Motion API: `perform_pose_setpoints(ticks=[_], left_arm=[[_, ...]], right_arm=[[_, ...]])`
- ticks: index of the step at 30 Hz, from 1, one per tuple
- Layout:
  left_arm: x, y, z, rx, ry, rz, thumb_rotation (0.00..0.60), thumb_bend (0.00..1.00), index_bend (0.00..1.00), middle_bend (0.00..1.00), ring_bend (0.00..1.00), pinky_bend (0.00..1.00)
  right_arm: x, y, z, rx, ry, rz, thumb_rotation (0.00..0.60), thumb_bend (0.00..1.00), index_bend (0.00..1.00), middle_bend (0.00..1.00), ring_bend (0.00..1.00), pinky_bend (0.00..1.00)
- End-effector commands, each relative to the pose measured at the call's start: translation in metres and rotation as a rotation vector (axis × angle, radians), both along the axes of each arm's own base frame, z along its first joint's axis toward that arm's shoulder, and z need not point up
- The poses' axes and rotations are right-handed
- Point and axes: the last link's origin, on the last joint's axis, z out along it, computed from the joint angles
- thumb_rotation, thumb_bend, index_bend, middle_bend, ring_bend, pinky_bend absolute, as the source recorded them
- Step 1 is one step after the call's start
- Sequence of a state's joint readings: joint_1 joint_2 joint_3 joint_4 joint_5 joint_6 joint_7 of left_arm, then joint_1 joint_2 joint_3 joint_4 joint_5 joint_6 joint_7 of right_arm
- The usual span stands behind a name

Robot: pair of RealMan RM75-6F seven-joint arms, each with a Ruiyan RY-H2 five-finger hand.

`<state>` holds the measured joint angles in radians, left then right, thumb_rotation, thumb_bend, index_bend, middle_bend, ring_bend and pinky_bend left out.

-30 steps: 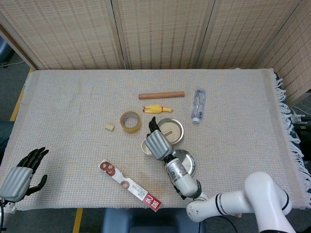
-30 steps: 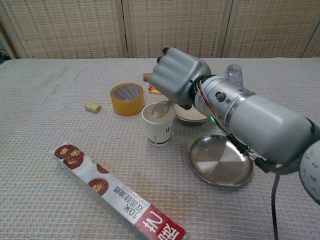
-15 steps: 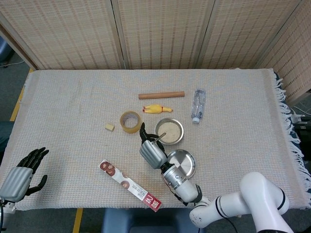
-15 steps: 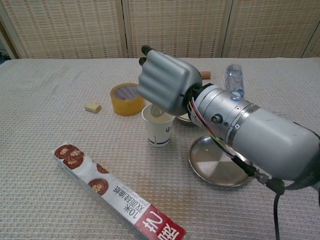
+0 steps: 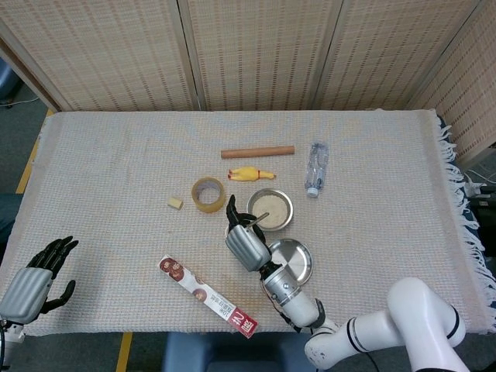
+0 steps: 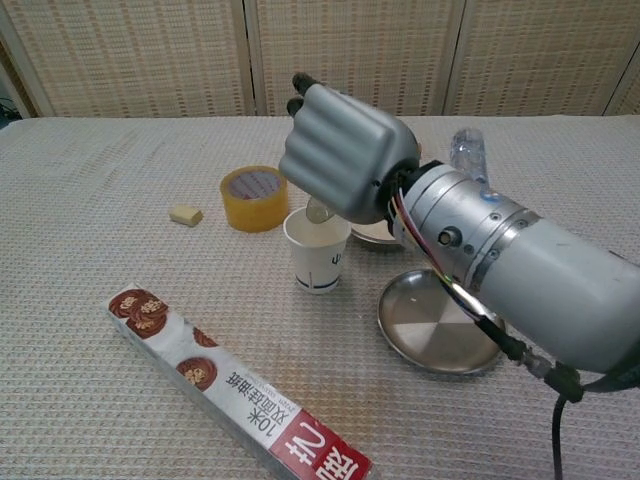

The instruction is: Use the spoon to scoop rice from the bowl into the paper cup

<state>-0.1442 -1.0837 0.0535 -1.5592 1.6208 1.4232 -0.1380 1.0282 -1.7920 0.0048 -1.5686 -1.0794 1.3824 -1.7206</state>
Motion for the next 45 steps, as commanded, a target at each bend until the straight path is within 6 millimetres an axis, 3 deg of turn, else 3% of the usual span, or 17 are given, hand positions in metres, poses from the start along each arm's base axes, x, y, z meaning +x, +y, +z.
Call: perform_pose_setpoints(ticks=[1, 5, 10, 17, 28, 31, 37, 42, 45], left_arm=[[0.000, -0.001, 0.001, 0.005, 0.001, 0.000, 0.600, 0.47, 0.00, 0.00, 0.00, 0.17], [0.002, -0.001, 0.000, 0.009, 0.006, -0.005, 0.600, 0.47, 0.00, 0.00, 0.00, 0.17], [0.002, 0.000, -0.005, -0.002, 0.024, 0.005, 0.600, 0.47, 0.00, 0.00, 0.00, 0.18], [0.009, 0.002, -0.011, -0.012, 0.028, -0.010, 0.600, 0.47, 0.00, 0.00, 0.01, 0.21], [0.007, 0.005, -0.011, -0.017, 0.019, -0.012, 0.600, 0.47, 0.00, 0.00, 0.01, 0.21], [0.006, 0.005, -0.010, -0.019, 0.018, -0.007, 0.600, 0.47, 0.00, 0.00, 0.01, 0.21], [0.005, 0.004, -0.009, -0.015, 0.018, -0.002, 0.600, 0.47, 0.00, 0.00, 0.01, 0.22], [0.005, 0.003, -0.009, -0.013, 0.021, -0.001, 0.600, 0.47, 0.00, 0.00, 0.01, 0.22], [0.005, 0.002, -0.007, -0.005, 0.019, -0.003, 0.600, 0.47, 0.00, 0.00, 0.01, 0.22]], right_arm=[[-0.006, -0.005, 0.037, 0.019, -0.315, -0.092, 0.600, 0.34, 0.77, 0.56, 0.16, 0.14], [-0.035, -0.003, 0.057, 0.151, -0.609, -0.304, 0.600, 0.34, 0.77, 0.56, 0.16, 0.14], [-0.076, 0.008, 0.065, 0.399, -0.896, -0.541, 0.600, 0.34, 0.74, 0.56, 0.16, 0.14], [-0.125, 0.017, 0.040, 0.455, -0.865, -0.558, 0.600, 0.34, 0.69, 0.56, 0.16, 0.14], [-0.136, 0.023, -0.002, 0.487, -0.678, -0.606, 0.600, 0.34, 0.64, 0.56, 0.16, 0.14], [-0.136, 0.023, -0.005, 0.488, -0.660, -0.610, 0.600, 0.34, 0.50, 0.53, 0.13, 0.14], [-0.139, 0.026, 0.001, 0.473, -0.615, -0.601, 0.600, 0.34, 0.13, 0.36, 0.05, 0.14], [-0.141, 0.032, 0.016, 0.459, -0.620, -0.603, 0.600, 0.29, 0.01, 0.29, 0.02, 0.14], [-0.140, 0.039, 0.041, 0.406, -0.681, -0.567, 0.600, 0.27, 0.00, 0.27, 0.02, 0.14]])
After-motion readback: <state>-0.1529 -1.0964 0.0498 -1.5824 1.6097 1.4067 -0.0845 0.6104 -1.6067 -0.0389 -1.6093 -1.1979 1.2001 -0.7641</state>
